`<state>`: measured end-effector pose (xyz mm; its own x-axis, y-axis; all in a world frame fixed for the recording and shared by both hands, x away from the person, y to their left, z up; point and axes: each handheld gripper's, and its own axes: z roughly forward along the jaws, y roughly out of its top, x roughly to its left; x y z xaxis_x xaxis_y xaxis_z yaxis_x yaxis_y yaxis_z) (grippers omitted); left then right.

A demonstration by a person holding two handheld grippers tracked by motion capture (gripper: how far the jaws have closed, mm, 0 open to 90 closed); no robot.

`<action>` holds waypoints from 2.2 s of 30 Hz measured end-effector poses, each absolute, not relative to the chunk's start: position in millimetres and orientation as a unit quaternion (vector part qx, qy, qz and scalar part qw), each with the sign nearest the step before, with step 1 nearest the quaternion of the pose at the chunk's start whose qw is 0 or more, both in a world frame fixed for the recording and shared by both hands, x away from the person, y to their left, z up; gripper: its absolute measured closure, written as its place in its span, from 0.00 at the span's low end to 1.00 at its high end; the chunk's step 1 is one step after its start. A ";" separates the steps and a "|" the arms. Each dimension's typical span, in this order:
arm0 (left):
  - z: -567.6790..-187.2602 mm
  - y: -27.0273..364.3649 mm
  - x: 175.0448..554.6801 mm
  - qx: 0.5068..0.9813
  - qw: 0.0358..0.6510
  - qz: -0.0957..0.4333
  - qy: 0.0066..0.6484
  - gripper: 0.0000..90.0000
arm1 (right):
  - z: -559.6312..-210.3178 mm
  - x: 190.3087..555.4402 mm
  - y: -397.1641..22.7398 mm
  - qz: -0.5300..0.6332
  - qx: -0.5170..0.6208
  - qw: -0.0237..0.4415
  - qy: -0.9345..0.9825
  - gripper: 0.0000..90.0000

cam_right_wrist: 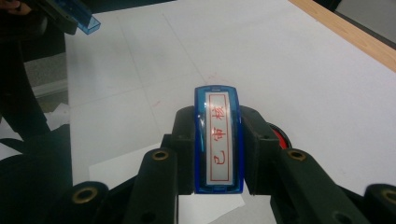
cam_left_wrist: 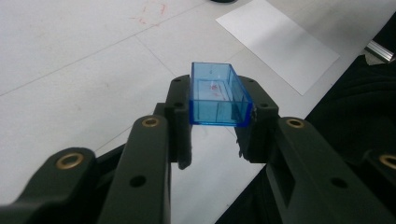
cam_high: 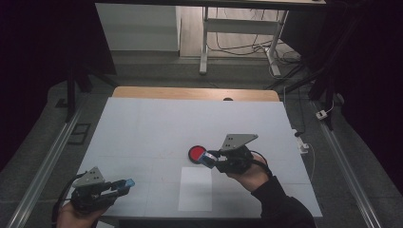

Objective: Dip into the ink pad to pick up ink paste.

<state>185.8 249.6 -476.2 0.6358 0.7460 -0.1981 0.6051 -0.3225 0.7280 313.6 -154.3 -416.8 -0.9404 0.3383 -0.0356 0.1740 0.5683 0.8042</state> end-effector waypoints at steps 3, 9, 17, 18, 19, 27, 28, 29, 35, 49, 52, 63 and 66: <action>-476.3 249.2 185.8 0.809 0.403 0.087 0.418 0.76 | -418.4 317.0 -153.9 0.440 0.154 0.091 0.880 0.78; -476.5 248.6 185.7 0.811 0.399 0.088 0.419 0.76 | -423.8 325.2 -150.8 0.431 0.163 0.090 0.883 0.78; -476.4 248.1 185.8 0.811 0.398 0.089 0.419 0.76 | -428.6 335.6 -147.5 0.427 0.177 0.090 0.882 0.78; -476.4 248.2 185.9 0.811 0.398 0.089 0.420 0.76 | -429.3 337.1 -146.6 0.425 0.179 0.089 0.883 0.78; -476.4 248.2 186.0 0.811 0.398 0.089 0.420 0.76 | -430.0 338.9 -145.8 0.424 0.180 0.090 0.883 0.78; -476.4 247.6 186.0 0.813 0.393 0.097 0.418 0.76 | -436.9 353.2 -136.1 0.408 0.191 0.095 0.888 0.78; -476.4 247.5 186.1 0.814 0.392 0.097 0.418 0.76 | -438.0 355.1 -134.7 0.405 0.193 0.095 0.888 0.78; -476.4 247.4 186.1 0.814 0.391 0.098 0.418 0.76 | -438.9 357.1 -133.5 0.401 0.196 0.095 0.890 0.78; -476.7 246.0 186.1 0.819 0.385 0.101 0.413 0.76 | -447.4 369.7 -126.0 0.388 0.209 0.094 0.893 0.78; -476.7 245.1 185.2 0.823 0.385 0.101 0.405 0.76 | -469.2 391.0 -108.1 0.357 0.218 0.090 0.904 0.78; -476.7 244.8 185.0 0.823 0.386 0.101 0.404 0.76 | -473.5 393.5 -105.9 0.351 0.221 0.088 0.906 0.78; -476.8 245.1 185.0 0.823 0.387 0.099 0.404 0.76 | -484.2 400.0 -102.2 0.336 0.230 0.086 0.909 0.78; -476.8 245.1 185.1 0.823 0.387 0.099 0.403 0.76 | -485.3 402.9 -103.5 0.339 0.235 0.080 0.908 0.78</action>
